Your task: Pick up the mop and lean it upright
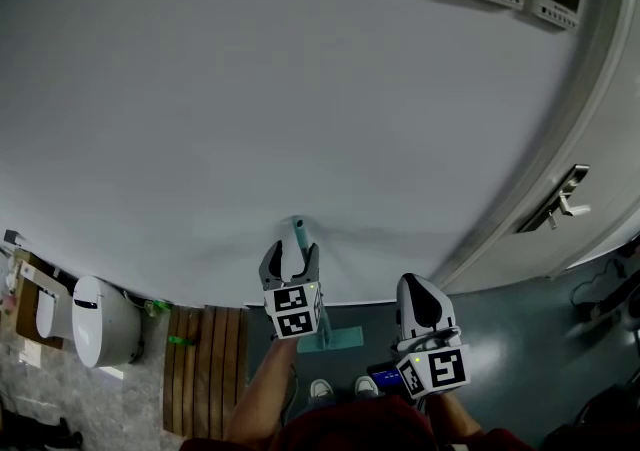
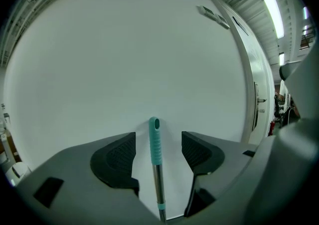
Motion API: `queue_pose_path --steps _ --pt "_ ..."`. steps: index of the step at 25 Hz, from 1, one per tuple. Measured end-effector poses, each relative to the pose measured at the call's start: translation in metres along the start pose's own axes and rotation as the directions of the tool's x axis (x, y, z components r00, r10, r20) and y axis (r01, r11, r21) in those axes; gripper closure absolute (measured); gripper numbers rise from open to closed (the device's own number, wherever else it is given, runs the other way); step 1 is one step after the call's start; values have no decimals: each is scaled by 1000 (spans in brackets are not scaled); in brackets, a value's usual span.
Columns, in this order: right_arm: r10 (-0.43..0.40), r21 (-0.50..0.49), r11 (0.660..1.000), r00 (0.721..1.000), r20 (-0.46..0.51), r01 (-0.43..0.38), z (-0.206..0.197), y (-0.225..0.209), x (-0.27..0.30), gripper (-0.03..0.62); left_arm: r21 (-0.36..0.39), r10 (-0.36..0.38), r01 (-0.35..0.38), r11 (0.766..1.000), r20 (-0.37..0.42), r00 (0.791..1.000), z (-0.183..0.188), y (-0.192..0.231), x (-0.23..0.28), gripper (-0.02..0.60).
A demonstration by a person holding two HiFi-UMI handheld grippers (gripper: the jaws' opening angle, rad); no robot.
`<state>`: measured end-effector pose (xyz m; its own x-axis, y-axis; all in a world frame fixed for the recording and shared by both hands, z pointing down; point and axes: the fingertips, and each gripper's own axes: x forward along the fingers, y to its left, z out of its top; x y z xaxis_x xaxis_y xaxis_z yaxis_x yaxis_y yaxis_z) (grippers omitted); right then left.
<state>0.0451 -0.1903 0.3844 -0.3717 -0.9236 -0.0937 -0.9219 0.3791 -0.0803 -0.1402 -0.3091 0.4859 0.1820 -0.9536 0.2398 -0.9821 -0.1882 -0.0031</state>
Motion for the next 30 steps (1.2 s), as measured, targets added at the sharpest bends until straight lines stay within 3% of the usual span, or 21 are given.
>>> queue_pose_path --steps 6,11,15,30 --pt "5 -8 1000 1000 -12 -6 -2 3 -1 576 23 27 -27 999 12 1000 -11 4 15 290" --pt "1 -13 1000 1000 -8 -1 1 -3 -5 576 3 36 -36 999 -30 999 -21 3 22 290" --pt "-14 -18 1000 1000 -6 14 2 -9 -8 576 26 38 -38 999 -22 999 -19 3 35 290" --pt "-28 -25 999 999 -17 27 1 -16 -9 576 -1 76 -76 997 -29 997 -21 6 57 290"
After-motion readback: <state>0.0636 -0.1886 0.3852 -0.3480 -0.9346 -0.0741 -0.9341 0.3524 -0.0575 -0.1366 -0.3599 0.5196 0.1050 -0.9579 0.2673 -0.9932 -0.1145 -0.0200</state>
